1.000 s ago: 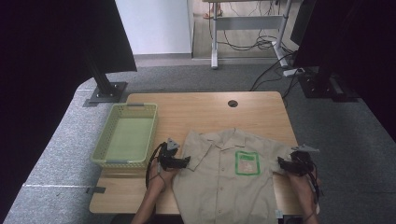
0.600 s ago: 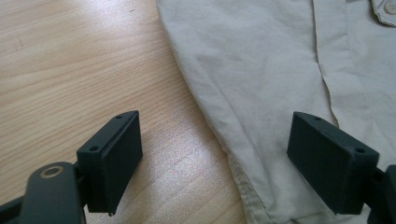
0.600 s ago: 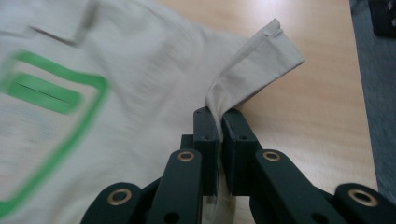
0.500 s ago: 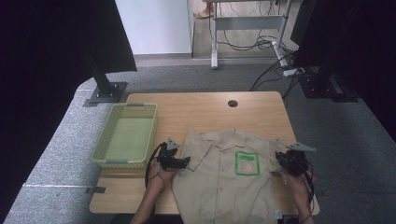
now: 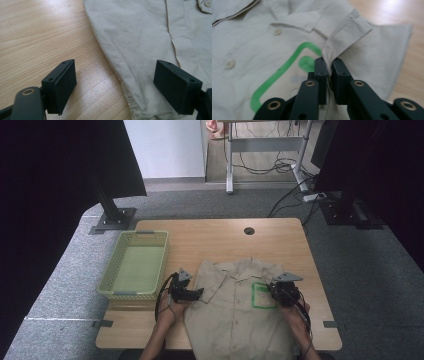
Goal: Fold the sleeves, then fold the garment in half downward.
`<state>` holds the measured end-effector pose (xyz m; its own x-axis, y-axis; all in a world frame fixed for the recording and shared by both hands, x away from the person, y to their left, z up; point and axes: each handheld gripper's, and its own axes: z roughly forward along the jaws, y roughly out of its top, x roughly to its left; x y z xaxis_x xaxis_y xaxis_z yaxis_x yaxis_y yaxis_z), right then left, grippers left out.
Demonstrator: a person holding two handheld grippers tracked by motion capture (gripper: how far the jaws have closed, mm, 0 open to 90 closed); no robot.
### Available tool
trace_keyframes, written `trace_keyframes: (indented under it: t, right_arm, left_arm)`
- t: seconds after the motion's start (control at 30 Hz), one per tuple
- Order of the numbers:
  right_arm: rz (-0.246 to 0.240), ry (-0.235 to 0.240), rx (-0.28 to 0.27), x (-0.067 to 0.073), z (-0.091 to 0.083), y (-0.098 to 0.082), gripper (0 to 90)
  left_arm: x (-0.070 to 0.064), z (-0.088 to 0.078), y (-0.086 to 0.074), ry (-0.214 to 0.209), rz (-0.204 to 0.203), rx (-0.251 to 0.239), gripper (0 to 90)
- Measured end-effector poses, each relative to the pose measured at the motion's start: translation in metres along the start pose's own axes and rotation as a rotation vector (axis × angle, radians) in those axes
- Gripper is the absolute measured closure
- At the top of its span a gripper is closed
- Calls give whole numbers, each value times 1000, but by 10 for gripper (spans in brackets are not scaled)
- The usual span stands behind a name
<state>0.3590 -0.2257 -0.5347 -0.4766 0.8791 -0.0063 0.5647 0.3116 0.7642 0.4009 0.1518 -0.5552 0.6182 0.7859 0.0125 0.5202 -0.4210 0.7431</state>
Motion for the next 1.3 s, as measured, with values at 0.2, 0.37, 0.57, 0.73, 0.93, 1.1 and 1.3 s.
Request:
trace_keyframes:
  t: [0.2,0.37,0.57,0.73,0.93,1.1,1.3]
  right_arm:
    - [1,71,33,3,10,1,542]
    - [23,50,-18,-6,1,4,327]
    - [46,16,-10,-22,-1,1,193]
    - [58,0,-12,-31,-2,0,119]
    - [68,-2,-1,-41,-1,0,79]
    - [67,-2,10,-50,4,2,55]
    - [84,-8,13,-67,10,6,38]
  left_arm:
    - [0,0,0,-1,1,0,177]
    - [0,0,0,0,0,1,176]
    - [-1,1,6,-23,-16,23,210]
    - [-2,2,11,-37,-18,19,210]
    - [2,2,19,-68,-44,7,220]
    - [9,7,32,-73,-31,9,232]
    - [21,14,57,-96,-43,-10,247]
